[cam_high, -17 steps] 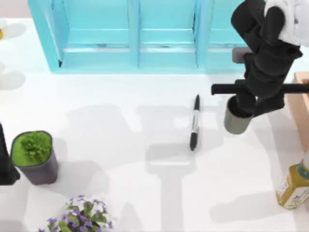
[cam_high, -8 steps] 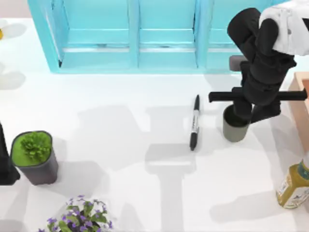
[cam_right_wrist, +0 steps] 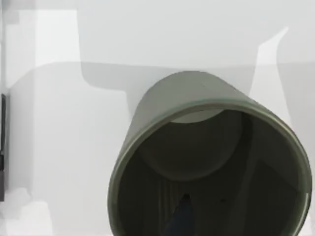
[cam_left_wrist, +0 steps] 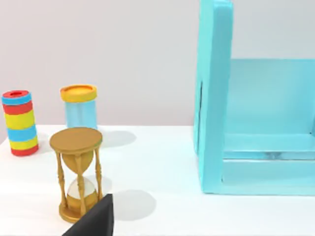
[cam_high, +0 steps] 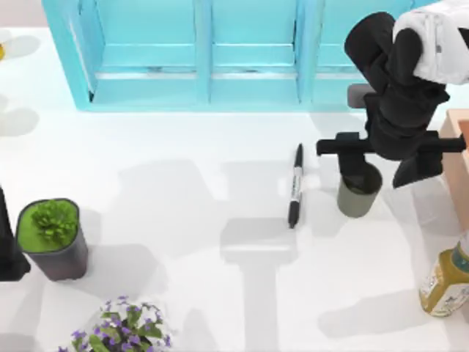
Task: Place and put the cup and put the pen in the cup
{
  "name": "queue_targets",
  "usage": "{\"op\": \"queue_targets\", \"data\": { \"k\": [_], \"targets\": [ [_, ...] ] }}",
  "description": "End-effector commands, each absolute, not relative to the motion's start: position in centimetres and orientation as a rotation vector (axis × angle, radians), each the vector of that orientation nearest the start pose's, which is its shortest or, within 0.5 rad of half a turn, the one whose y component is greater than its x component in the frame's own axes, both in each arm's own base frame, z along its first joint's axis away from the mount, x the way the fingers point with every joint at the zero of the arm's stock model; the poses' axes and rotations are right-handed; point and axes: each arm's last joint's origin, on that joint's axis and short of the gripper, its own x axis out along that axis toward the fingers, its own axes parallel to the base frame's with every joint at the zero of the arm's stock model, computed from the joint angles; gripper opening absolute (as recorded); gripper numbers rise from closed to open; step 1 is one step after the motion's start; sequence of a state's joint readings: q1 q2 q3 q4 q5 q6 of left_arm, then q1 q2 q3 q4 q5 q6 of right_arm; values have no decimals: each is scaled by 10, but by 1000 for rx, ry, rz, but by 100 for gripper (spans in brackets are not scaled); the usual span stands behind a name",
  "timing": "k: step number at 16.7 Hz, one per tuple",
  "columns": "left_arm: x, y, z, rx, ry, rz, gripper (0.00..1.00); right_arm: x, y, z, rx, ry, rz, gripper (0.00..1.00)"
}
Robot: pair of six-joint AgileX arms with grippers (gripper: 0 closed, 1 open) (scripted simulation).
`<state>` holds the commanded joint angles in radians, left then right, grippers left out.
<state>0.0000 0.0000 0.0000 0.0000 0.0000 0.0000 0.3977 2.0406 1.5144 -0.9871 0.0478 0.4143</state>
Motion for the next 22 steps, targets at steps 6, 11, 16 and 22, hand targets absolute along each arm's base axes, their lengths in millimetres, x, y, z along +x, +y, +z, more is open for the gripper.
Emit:
{"op": "queue_targets", "data": {
  "k": [6,11,16,22],
  "targets": [
    [106,-1,160,0,0,0,100,362,154,165,-7,1500,-23,100],
    [106,-1,160,0,0,0,100,362,153,165,-6,1499,-25,100],
    [106,-1,160,0,0,0,100,369,157,190,-8,1509,-27,100],
    [106,-1,160,0,0,0,100,370,158,283,-9,1505,-27,100]
  ]
}}
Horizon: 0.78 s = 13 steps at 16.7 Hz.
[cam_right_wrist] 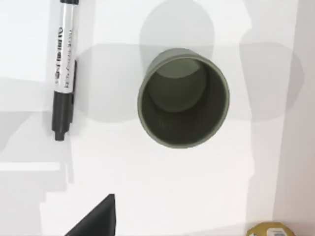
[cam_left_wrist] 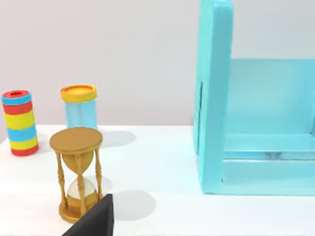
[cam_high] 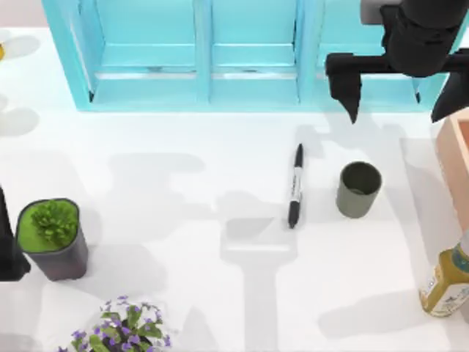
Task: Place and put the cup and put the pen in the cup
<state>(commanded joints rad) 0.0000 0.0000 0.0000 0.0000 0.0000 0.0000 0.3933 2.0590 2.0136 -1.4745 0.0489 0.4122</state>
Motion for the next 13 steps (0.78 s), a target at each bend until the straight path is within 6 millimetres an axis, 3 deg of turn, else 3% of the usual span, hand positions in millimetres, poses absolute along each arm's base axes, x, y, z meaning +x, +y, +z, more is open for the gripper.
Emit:
{"op": "queue_targets", "data": {
  "k": [4,10,13],
  "targets": [
    [106,-1,160,0,0,0,100,362,153,315,-6,1500,-25,100],
    [106,-1,160,0,0,0,100,363,157,313,-8,1504,-29,100],
    [106,-1,160,0,0,0,100,375,175,301,-7,1526,-65,100]
  ]
}}
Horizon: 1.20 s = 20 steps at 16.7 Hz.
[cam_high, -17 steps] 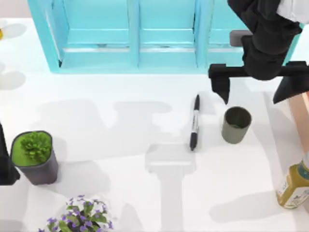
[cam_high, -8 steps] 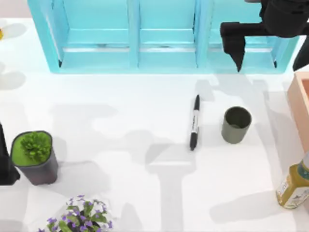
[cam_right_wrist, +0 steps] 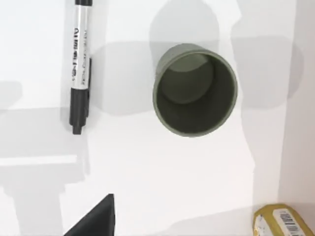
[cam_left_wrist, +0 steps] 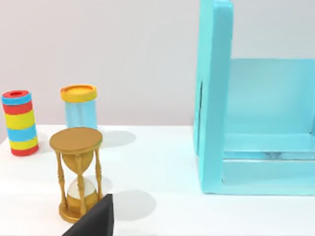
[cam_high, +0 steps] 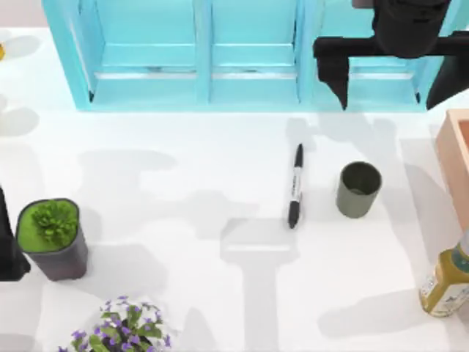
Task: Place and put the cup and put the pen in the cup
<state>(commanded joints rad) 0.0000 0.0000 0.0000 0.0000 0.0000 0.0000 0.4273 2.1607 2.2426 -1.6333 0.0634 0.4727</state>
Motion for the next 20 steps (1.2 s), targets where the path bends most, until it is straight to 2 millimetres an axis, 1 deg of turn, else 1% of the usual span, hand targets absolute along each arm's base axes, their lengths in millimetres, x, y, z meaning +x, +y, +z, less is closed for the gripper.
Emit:
{"op": "queue_targets", "data": {
  "k": [2,5,8,10,12,13,16,17,18,20],
  "targets": [
    [106,-1,160,0,0,0,100,387,196,284,-10,1547,-99,100],
    [106,-1,160,0,0,0,100,402,230,251,-14,1571,-158,100],
    [106,-1,160,0,0,0,100,408,261,215,-16,1581,-218,100],
    [106,-1,160,0,0,0,100,408,276,195,-18,1583,-251,100],
    [106,-1,160,0,0,0,100,406,285,184,-21,1584,-271,100],
    [106,-1,160,0,0,0,100,405,287,182,-22,1584,-275,100],
    [106,-1,160,0,0,0,100,405,287,181,-22,1584,-276,100],
    [106,-1,160,0,0,0,100,412,291,179,31,1527,-230,100],
    [106,-1,160,0,0,0,100,412,291,179,31,1527,-230,100],
    [106,-1,160,0,0,0,100,413,291,169,8,1553,-249,100]
  ]
}}
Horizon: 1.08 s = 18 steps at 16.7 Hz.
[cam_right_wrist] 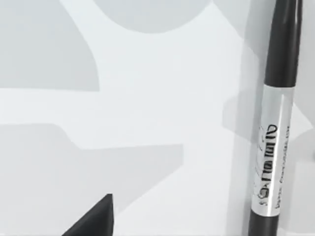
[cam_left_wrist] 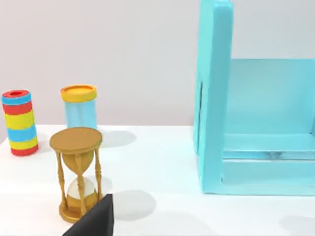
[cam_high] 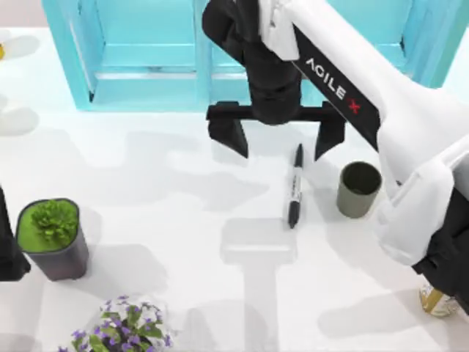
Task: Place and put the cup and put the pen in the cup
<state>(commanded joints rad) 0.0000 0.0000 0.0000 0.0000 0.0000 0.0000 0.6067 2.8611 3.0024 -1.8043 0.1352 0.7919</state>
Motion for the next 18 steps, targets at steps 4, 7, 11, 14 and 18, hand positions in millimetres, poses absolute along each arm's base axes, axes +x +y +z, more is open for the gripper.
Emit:
{"op": "queue_targets", "data": {
  "k": [4,7,11,14,18],
  "targets": [
    [106,-1,160,0,0,0,100,415,290,151,-23,1587,-277,100],
    [106,-1,160,0,0,0,100,417,290,144,-24,1587,-278,100],
    [106,-1,160,0,0,0,100,418,289,131,-23,1585,-277,100],
    [106,-1,160,0,0,0,100,417,286,119,-23,1585,-277,100],
    [106,-1,160,0,0,0,100,413,280,104,-23,1585,-277,100]
  ]
}}
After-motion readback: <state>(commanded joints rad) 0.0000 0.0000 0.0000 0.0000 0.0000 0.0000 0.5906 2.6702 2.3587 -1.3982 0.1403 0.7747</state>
